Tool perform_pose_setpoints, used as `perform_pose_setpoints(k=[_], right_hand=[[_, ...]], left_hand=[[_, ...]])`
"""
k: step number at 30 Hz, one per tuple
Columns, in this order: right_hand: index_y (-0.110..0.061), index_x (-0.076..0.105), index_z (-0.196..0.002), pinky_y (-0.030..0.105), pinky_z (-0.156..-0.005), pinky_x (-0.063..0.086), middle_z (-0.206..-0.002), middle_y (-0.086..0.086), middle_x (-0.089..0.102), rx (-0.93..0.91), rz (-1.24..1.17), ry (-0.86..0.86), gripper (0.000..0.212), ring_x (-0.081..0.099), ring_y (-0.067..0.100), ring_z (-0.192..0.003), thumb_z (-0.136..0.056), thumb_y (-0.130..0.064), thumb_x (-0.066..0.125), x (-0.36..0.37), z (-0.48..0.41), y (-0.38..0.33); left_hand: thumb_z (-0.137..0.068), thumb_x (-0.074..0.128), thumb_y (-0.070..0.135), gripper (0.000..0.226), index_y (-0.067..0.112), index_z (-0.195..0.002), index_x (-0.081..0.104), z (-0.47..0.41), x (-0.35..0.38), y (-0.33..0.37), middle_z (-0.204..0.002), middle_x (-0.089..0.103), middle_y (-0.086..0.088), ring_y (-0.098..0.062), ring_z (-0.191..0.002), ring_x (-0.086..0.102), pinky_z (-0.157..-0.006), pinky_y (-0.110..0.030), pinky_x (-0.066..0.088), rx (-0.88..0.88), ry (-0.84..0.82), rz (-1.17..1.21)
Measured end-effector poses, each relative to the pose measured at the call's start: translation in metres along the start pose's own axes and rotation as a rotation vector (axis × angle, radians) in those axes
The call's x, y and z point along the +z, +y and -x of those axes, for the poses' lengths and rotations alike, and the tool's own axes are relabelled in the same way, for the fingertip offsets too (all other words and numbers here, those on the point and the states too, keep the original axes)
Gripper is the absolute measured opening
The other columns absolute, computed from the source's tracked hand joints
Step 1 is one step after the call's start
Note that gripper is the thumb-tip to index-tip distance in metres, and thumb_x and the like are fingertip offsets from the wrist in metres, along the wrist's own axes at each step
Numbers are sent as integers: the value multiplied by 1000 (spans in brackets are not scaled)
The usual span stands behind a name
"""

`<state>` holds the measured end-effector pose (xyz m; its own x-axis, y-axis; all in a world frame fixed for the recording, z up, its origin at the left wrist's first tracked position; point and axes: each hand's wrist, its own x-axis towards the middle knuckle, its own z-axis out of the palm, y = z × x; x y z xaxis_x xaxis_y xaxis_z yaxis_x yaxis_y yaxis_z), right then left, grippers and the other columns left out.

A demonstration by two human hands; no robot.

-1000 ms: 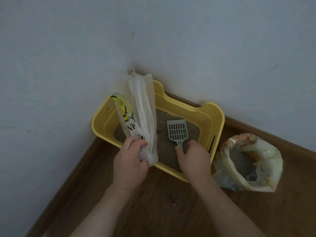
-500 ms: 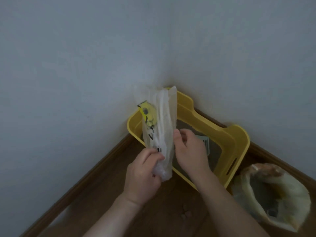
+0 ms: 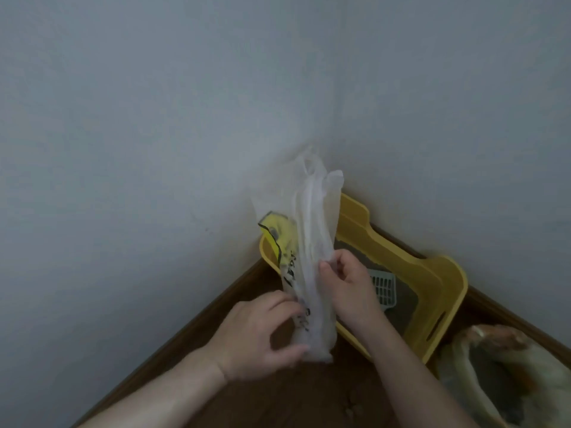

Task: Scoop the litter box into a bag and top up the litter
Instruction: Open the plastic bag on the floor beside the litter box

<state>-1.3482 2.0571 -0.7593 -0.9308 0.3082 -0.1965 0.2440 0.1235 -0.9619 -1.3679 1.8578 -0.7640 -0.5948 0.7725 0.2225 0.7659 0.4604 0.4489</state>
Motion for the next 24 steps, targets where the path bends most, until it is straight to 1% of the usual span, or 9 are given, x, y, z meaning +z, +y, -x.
perform_pose_setpoints(k=[3, 8, 11, 13, 15, 16, 19, 21, 24], right_hand=[[-19, 59, -89, 39, -74, 56, -89, 8, 63, -39, 16, -16, 13, 63, 24, -80, -97, -29, 57, 2, 9, -6], [-21, 61, -90, 43, -71, 56, -88, 9, 64, -68, 4, -38, 10, 65, 27, -79, -97, -28, 57, 10, 27, -1], [-21, 61, -89, 43, -70, 56, -85, 9, 63, -66, 4, -59, 9, 64, 24, -76, -97, -25, 58, 9, 40, 6], [-21, 61, -90, 41, -69, 56, -83, 9, 63, -72, 9, -72, 9, 65, 25, -76, -97, -23, 58, 10, 48, 11], [-19, 61, -91, 32, -65, 56, -80, 1, 66, -75, 15, -96, 8, 66, 18, -73, -98, -20, 57, 10, 54, 12], [-20, 61, -91, 27, -63, 54, -78, -5, 66, -77, 20, -105, 8, 66, 13, -71, -98, -18, 57, 11, 57, 12], [-27, 60, -86, 26, -63, 53, -75, -8, 64, -85, 52, -88, 15, 63, 10, -70, -98, -18, 57, 14, 59, 16], [-28, 61, -85, 27, -64, 53, -75, -7, 63, -83, 80, -75, 15, 63, 11, -71, -97, -19, 58, 15, 60, 18], [-25, 61, -86, 27, -65, 53, -77, -7, 64, -62, 151, -63, 9, 61, 6, -70, -95, -21, 61, 17, 58, 19]], left_hand=[[-94, 53, 49, 29, 25, -109, 60, -12, -23, -8, -103, 61, 8, -10, -92, 61, -73, -34, 53, -38, 126, 32], [-88, 62, 34, 20, 23, -104, 61, -27, -45, -23, -99, 57, 8, -8, -83, 58, -69, -36, 54, -204, 381, 76], [-85, 70, 29, 38, 28, -118, 52, -29, -53, -24, -115, 47, 13, -4, -84, 57, -71, -39, 56, -301, 428, 106], [-82, 73, 33, 58, 31, -132, 43, -30, -58, -24, -135, 38, 14, -2, -84, 58, -76, -36, 56, -342, 375, 99], [-78, 77, 35, 76, 36, -141, 34, -34, -62, -26, -147, 34, 13, -1, -82, 60, -77, -30, 54, -364, 267, 122], [-76, 78, 35, 81, 38, -143, 32, -36, -64, -28, -143, 42, 12, -2, -80, 61, -76, -29, 54, -379, 213, 152], [-74, 82, 30, 77, 37, -139, 42, -39, -64, -35, -103, 66, 10, -4, -77, 65, -74, -27, 55, -446, 139, 277], [-76, 81, 22, 62, 33, -130, 53, -37, -60, -39, -86, 68, 8, -4, -76, 65, -73, -26, 54, -477, 167, 320], [-79, 78, 12, 38, 30, -110, 63, -33, -57, -43, -80, 67, 8, -4, -75, 64, -72, -22, 51, -473, 244, 330]])
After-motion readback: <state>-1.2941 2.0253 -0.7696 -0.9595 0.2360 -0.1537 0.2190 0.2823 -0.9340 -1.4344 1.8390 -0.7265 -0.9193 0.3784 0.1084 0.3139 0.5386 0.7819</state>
